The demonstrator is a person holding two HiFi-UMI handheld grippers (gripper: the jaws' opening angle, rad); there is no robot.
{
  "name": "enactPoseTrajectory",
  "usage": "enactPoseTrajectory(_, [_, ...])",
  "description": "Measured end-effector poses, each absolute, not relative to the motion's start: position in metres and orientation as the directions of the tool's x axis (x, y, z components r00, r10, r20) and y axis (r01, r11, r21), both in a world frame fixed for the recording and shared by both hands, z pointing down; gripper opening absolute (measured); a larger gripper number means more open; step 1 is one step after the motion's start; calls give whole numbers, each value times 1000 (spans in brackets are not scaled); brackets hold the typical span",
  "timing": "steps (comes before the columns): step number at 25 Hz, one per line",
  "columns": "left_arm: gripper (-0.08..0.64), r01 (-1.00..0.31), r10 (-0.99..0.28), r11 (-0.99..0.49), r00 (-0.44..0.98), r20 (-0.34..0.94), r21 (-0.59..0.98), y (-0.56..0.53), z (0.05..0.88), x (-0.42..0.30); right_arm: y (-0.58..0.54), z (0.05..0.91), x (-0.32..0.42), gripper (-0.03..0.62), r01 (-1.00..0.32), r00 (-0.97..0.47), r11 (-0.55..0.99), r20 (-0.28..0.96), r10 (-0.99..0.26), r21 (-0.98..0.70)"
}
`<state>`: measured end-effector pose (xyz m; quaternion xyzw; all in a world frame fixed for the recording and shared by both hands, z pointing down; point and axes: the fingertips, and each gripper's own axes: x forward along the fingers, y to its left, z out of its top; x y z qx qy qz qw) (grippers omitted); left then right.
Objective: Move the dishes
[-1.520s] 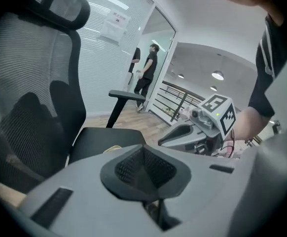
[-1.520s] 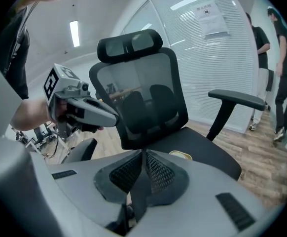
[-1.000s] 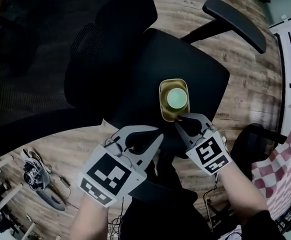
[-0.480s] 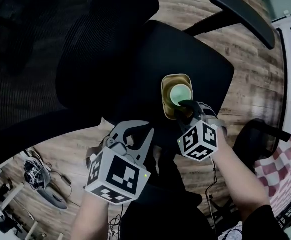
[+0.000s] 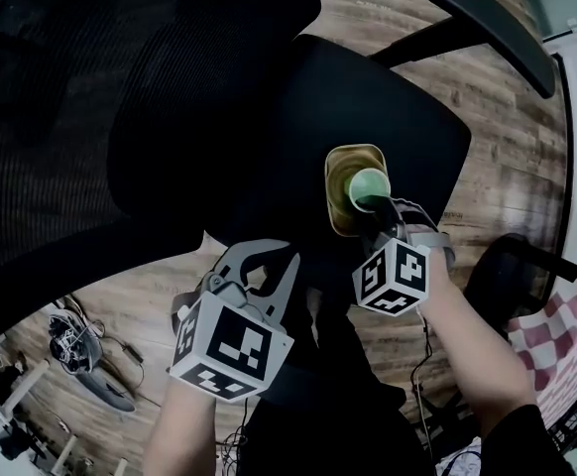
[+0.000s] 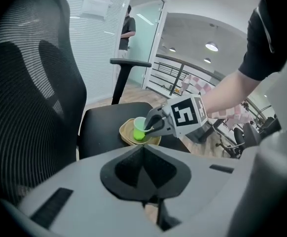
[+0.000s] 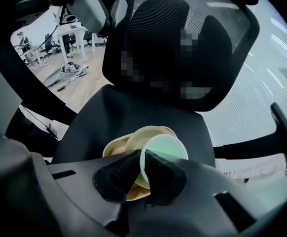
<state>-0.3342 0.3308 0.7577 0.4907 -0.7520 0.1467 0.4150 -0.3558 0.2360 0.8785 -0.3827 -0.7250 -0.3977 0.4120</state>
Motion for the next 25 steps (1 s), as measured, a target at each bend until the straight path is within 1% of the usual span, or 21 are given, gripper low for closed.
enactPoseTrajectory(3, [6, -859, -622, 477, -180, 762, 187, 334, 745, -332, 238, 862, -354, 37, 880, -379, 390, 895, 234, 271])
enactPoseTrajectory(7, [6, -851, -636, 484, -183, 749, 204, 341, 713, -324, 245, 826, -340, 37, 885, -351, 400, 907, 232, 240])
enactPoseTrajectory(11, [6, -862, -636, 477, -203, 744, 173, 334, 670, -321, 245, 762, -330, 37, 889, -322, 405, 922, 214, 216])
enactPoseTrajectory(16, [6, -876, -682, 450, -211, 700, 174, 313, 598, -298, 242, 677, -291, 37, 857, -313, 483, 926, 212, 179])
enactPoseTrajectory(21, [6, -929, -743, 323, -129, 657, 183, 280, 542, -251, 238, 618, -229, 37, 818, -330, 546, 925, 188, 181])
enactPoseTrajectory(23, [6, -949, -772, 251, -77, 631, 191, 263, 526, -229, 226, 597, -206, 37, 781, -358, 593, 918, 171, 194])
enactPoseTrajectory(25, [6, -969, -800, 164, -21, 600, 186, 243, 512, -210, 206, 580, -184, 37, 731, -397, 642, 909, 128, 229])
